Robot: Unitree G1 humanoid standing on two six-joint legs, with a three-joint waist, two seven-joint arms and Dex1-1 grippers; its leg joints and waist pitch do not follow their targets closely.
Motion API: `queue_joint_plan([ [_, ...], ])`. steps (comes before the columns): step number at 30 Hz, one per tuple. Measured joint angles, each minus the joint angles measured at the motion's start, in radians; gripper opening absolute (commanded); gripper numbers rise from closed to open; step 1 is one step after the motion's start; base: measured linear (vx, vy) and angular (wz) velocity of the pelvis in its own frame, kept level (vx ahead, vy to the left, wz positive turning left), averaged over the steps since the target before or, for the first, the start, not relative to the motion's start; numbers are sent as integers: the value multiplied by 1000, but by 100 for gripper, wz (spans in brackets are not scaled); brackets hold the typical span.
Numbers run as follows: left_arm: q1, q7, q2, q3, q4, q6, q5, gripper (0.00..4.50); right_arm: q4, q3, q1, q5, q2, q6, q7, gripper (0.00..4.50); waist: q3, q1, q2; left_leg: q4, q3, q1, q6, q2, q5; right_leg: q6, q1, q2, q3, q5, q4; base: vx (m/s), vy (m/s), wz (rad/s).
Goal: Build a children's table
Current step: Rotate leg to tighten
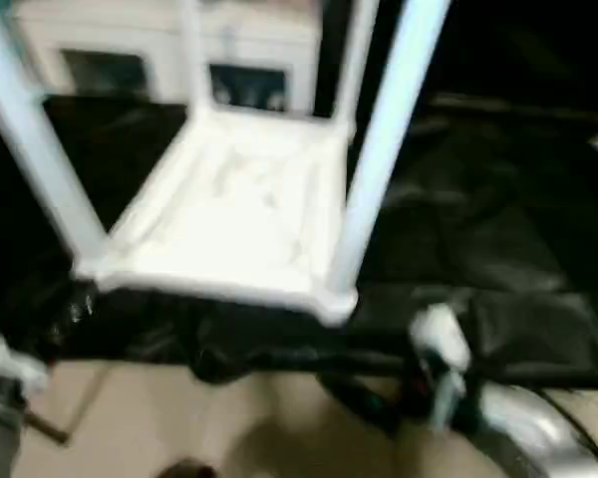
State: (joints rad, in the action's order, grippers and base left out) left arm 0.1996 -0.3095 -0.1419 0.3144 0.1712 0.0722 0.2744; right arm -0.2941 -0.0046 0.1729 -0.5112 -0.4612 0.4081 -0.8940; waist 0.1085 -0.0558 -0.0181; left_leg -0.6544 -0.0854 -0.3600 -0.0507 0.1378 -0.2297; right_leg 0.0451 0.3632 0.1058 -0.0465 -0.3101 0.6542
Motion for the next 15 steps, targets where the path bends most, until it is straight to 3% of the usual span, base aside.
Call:
queue_joint_plan([
  [1, -30, 11, -6, -2, -10, 2, -7, 450, 45, 28, -37, 31, 38, -1, 36, 450, 7, 9, 0, 20, 0, -2, 0, 1, 0, -11, -3, -13, 4, 5, -27, -114, 5, 8],
  [3, -51, 20, -5, -20, -19, 9, -15, 450, 71, 57, -83, 54, 71, -10, 79, 450, 14, 15, -5, 42, 2, -8, 0, 2, 0, -31, -12, -14, -3, 17, -61, -116, 19, 1],
  [4, -47, 19, -1, -43, -18, 11, -16, 450, 73, 62, -102, 62, 93, -22, 99, 450, 18, 18, -7, 49, -1, -7, 0, 2, 0, -36, -15, -12, -5, 22, -71, -123, 33, -5],
  [7, -47, 21, 14, -77, -18, 11, -35, 450, 91, 71, -133, 80, 127, -38, 147, 450, 26, 17, 4, 73, -17, 3, 0, 4, 0, -31, -13, -11, -5, 17, -79, -102, -12, 5],
  [8, -58, 26, 17, -83, -22, 10, -45, 450, 106, 71, -145, 86, 141, -48, 165, 450, 33, 18, 4, 85, -21, 6, 0, 6, 0, -31, -9, -10, -13, 16, -88, -88, -67, 11],
  [9, -77, 36, 20, -89, -28, 9, -58, 450, 125, 71, -157, 94, 156, -55, 177, 450, 41, 14, -5, 105, -33, 0, -1, 21, 0, -33, -22, -11, -49, 11, -108, -88, -67, 11],
  [10, -104, 45, 17, -89, -33, 9, -64, 450, 135, 70, -164, 101, 170, -68, 189, 450, 46, -13, -14, 118, -46, -15, -1, 35, 0, -33, -16, -10, -63, -14, -66, -160, -75, 21],
  [11, -151, 53, 17, -99, -47, 10, -67, 450, 147, 67, -154, 117, 177, -82, 200, 450, 45, -49, -10, 121, -81, -26, -2, 51, 1, -46, -14, -9, -57, -37, 8, -35, -227, 34],
  [12, -188, 70, 18, -88, -48, 1, -72, 450, 180, 81, -179, 135, 184, -89, 212, 450, 29, -78, 54, 108, -131, -32, -23, 52, 13, -13, -13, -14, 13, -55, 46, -35, -227, 34],
  [13, -187, 86, 24, -79, -61, -3, -74, 450, 195, 90, -207, 146, 187, -95, 219, 450, 34, -89, 32, 73, -95, -36, -19, 50, 13, -12, -6, -16, 16, -50, 53, 66, -263, 27],
  [14, -160, 99, 27, -76, -83, -1, -76, 450, 195, 92, -215, 152, 196, -106, 222, 450, 33, -101, 10, 36, -49, -22, -15, 44, 16, -12, -4, -33, 21, -50, 51, 53, -64, 5],
  [15, -164, 121, 26, -72, -119, 2, -78, 450, 200, 92, -215, 157, 207, -120, 223, 450, 32, -102, -13, 37, -12, 11, -34, 24, 22, -15, -2, -35, 19, -46, 48, 53, -64, 5],
])
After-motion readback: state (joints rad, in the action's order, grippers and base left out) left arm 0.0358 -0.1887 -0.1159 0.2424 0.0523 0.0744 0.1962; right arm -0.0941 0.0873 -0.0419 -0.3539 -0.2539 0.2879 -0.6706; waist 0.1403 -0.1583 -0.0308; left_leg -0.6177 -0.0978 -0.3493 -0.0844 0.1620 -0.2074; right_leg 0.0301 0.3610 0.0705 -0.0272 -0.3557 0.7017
